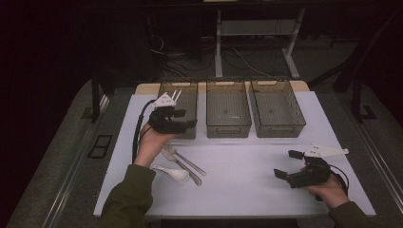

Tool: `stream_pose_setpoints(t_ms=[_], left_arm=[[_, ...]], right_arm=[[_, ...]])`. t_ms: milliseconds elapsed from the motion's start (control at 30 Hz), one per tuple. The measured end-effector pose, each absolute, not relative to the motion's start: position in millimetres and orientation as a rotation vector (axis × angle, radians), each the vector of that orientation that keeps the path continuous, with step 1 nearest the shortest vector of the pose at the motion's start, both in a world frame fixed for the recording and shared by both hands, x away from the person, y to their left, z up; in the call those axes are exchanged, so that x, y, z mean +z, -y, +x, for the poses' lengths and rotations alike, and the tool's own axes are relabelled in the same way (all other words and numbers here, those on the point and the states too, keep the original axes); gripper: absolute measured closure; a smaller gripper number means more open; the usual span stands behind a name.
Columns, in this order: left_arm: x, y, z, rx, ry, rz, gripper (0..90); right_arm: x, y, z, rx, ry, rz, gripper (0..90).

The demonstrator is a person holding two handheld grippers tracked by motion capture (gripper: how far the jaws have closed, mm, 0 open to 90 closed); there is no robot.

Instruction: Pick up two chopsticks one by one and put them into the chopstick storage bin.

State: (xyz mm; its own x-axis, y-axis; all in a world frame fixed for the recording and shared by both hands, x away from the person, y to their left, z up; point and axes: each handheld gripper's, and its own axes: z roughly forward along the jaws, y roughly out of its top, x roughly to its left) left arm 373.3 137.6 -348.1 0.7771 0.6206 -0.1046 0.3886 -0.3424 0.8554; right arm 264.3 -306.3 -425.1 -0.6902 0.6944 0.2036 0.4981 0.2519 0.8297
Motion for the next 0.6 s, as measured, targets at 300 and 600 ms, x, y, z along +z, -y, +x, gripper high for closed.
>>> stream_pose_setpoints(t_ms=[300,600], left_arm=[[-366.7,-142.3,337.4,0.268,-0.72,2.001,37.1],[-379.4,-159.2,313.1,0.274,-0.685,1.992,41.2]], right_arm=[[-425.0,307.2,264.1,1.41,-2.305,1.119,0.8],[-425.1,307.9,263.8,1.407,-2.303,1.118,0.8]])
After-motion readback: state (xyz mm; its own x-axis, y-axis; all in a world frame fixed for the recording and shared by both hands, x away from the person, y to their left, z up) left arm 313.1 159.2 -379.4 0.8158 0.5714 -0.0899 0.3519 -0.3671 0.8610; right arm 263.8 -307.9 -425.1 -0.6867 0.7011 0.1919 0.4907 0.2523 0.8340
